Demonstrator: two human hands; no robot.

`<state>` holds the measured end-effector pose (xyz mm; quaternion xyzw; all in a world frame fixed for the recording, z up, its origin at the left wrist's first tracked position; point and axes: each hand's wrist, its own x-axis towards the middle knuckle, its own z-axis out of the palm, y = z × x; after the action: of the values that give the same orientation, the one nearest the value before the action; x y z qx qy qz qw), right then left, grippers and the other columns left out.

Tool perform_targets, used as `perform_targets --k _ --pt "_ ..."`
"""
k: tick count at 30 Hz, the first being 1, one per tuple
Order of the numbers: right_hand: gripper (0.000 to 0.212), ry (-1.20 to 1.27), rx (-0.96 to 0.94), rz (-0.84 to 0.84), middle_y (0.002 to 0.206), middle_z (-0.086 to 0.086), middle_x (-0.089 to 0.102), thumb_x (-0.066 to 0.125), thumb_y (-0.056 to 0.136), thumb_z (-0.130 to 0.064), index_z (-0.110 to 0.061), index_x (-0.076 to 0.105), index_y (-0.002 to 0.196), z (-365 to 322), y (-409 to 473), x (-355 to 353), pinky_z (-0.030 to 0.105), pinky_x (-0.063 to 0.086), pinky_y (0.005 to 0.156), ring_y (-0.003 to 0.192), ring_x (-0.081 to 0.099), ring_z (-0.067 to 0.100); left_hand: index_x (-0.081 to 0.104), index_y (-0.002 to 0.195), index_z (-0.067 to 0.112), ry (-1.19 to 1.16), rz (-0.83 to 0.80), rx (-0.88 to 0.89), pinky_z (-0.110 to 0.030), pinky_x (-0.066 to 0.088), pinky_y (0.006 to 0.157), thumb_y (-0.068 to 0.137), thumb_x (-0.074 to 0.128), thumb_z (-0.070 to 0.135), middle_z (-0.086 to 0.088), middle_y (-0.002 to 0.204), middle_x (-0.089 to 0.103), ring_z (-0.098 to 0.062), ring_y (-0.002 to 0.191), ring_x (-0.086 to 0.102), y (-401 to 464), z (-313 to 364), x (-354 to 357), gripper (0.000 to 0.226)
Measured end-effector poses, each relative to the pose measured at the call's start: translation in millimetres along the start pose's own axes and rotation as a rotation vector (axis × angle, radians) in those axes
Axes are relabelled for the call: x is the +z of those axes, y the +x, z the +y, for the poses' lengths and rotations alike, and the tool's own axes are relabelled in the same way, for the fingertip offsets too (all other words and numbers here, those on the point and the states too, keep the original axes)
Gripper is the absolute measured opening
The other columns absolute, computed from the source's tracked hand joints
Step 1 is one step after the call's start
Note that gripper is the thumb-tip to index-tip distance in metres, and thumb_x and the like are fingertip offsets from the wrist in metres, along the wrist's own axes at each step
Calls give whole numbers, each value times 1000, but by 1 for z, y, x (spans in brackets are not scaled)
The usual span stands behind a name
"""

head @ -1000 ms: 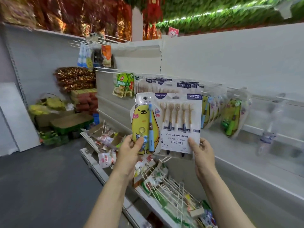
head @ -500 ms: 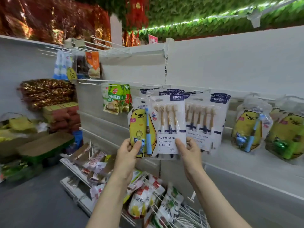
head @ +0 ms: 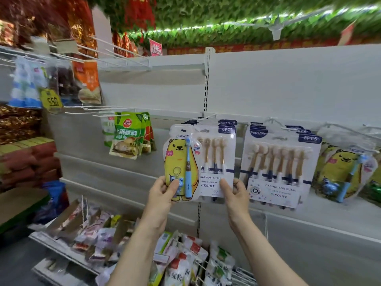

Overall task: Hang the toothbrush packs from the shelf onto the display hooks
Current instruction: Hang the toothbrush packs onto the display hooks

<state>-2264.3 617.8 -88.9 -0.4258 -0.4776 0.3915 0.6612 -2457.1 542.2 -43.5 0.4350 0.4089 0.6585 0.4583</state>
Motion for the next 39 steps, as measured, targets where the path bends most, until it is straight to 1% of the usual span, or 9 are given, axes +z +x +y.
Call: perform_targets --k 7,16,20,22,23,25,31,35,39 --pt "16 -42 -14 68 104 6 73 71 93 -25 -17 63 104 9 11 14 40 55 89 100 69 25 61 108 11 -6 -47 -14 -37 54 82 96 56 12 -1 96 77 -17 93 72 20 -3 -8 13" --pt "17 -46 24 88 105 0 72 64 97 -22 -12 61 111 10 34 24 14 49 72 93 67 10 60 110 7 -2 -70 -29 -49 53 94 96 57 12 -9 103 75 -28 101 70 35 -12 -5 15" --pt "20 -43 60 83 105 1 71 63 98 -21 -11 59 115 5 44 25 9 50 62 90 67 7 60 111 8 10 -60 -36 -52 51 97 97 57 13 -9 104 75 -28 103 70 33 -14 1 15" --pt "29 -68 83 68 111 2 70 64 97 -26 -10 59 120 8 45 23 12 53 71 103 67 15 60 111 9 17 -49 -28 -55 49 99 97 57 14 -8 103 75 -28 103 69 29 -15 3 15" --pt "40 -80 105 61 120 4 68 65 96 -33 -9 56 127 10 45 23 21 55 84 113 64 20 60 111 9 23 -45 -25 -56 49 100 97 57 14 -7 103 75 -29 103 69 26 -15 5 15" --pt "67 -96 171 27 143 6 56 65 92 -47 -10 46 144 9 40 21 42 46 108 131 53 24 59 112 8 33 -35 -21 -56 48 100 97 56 14 -8 103 75 -29 103 69 19 -15 11 16" --pt "76 -132 278 -148 157 8 40 57 97 -47 -7 28 155 -12 9 6 41 34 112 142 40 25 60 112 10 20 15 15 -48 53 94 98 56 14 -7 104 75 -27 103 70 -11 -15 38 15" --pt "63 -170 238 -290 151 -3 46 43 101 -56 -18 42 151 -34 -17 -21 38 35 113 141 42 18 61 112 8 -12 38 43 -40 55 83 97 56 14 -9 105 75 -26 99 71 -40 -23 73 16" --pt "48 -85 155 -327 118 -6 73 37 102 -55 -24 70 120 -76 -30 -69 34 49 101 114 65 11 60 111 6 -57 48 79 -35 55 77 96 57 14 -10 101 75 -22 91 71 -70 -32 119 17"
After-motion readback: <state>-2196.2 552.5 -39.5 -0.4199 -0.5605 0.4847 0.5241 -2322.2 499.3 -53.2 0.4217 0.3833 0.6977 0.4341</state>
